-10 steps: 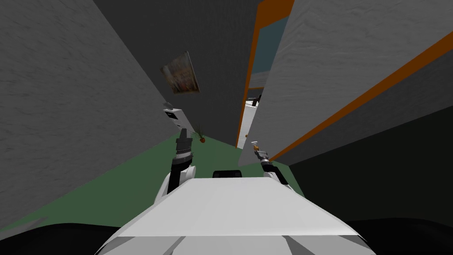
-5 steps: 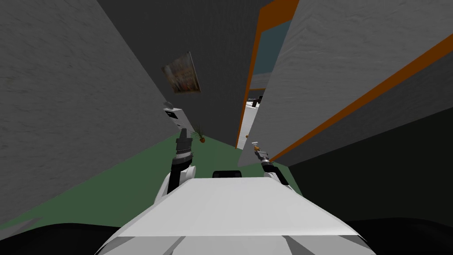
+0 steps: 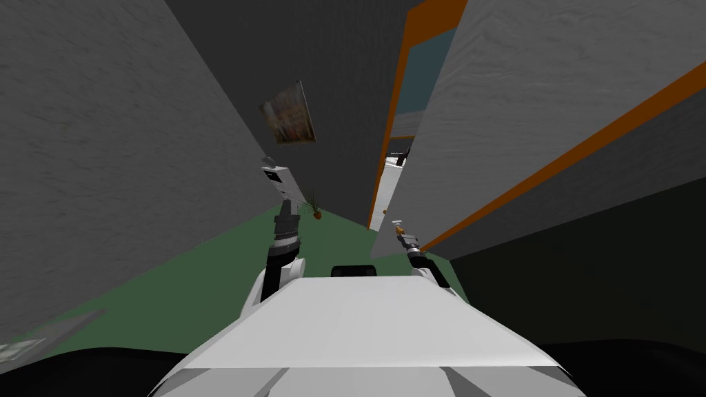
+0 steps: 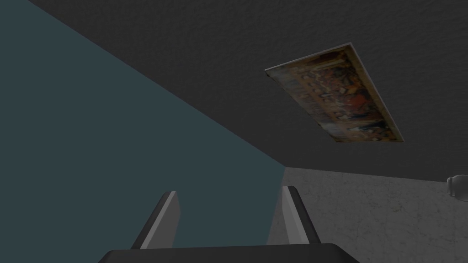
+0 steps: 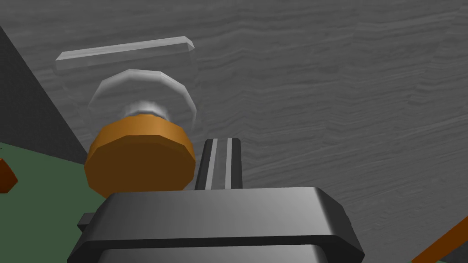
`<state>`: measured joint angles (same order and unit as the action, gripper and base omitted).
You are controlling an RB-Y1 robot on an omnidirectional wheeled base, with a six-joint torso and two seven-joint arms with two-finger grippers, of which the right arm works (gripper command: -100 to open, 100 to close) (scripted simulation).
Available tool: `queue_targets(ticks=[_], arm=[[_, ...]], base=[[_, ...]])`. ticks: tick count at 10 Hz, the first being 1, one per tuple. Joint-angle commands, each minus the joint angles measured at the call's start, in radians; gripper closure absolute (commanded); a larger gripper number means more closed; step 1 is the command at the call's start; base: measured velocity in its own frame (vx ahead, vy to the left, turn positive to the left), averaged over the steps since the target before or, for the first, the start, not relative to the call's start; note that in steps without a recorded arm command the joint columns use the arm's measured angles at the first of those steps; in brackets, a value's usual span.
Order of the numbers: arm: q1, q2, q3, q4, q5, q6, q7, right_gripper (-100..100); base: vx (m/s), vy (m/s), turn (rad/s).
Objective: Pull the door open
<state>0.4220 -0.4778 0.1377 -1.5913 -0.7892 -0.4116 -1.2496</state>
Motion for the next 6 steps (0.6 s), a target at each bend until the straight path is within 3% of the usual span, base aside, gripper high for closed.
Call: queue_targets(ticks=[1, 3, 6], arm=[[0.001, -0.003, 0.032, -0.006, 0.011, -0.014, -0.009, -100], [-0.002, -0.013, 0.050, -0.007, 0.019, -0.031, -0.019, -100], [-0.005, -0.022, 0.069, -0.007, 0.028, -0.048, -0.029, -100]], base=[[-0.195, -0.071, 0.149], [-0.205, -0.083, 0.125], [-0.107, -0.074, 0.086]])
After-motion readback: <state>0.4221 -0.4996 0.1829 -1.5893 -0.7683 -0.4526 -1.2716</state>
